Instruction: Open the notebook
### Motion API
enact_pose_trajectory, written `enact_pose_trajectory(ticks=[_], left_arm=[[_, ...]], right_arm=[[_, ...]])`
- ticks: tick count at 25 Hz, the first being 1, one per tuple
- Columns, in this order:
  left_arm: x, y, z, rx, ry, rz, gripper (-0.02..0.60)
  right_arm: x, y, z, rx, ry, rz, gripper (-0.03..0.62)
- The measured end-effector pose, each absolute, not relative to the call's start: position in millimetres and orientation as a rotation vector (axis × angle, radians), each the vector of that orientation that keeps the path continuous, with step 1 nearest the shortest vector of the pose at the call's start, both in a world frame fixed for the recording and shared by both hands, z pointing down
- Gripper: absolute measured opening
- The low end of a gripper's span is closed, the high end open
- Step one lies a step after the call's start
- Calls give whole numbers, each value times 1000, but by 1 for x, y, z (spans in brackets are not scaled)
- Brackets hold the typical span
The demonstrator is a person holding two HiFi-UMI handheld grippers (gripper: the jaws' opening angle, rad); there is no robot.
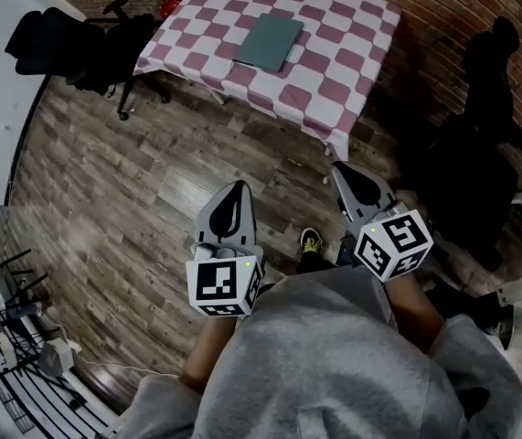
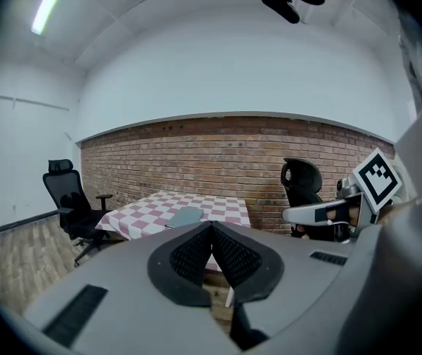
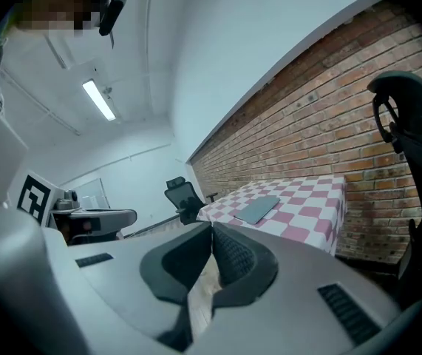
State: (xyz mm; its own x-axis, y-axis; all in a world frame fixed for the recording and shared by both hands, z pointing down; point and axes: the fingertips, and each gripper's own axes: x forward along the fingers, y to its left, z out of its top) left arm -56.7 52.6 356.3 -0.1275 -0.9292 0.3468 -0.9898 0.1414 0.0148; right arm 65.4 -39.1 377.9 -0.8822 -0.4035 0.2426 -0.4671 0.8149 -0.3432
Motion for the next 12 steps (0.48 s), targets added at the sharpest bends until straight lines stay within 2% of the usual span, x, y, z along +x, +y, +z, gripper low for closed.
enact_pose_trajectory(ticks=[12], left_arm=[[-63, 29, 345, 1876, -2196, 309, 11]], right_arm=[[53, -68, 364, 654, -2895, 593, 26]])
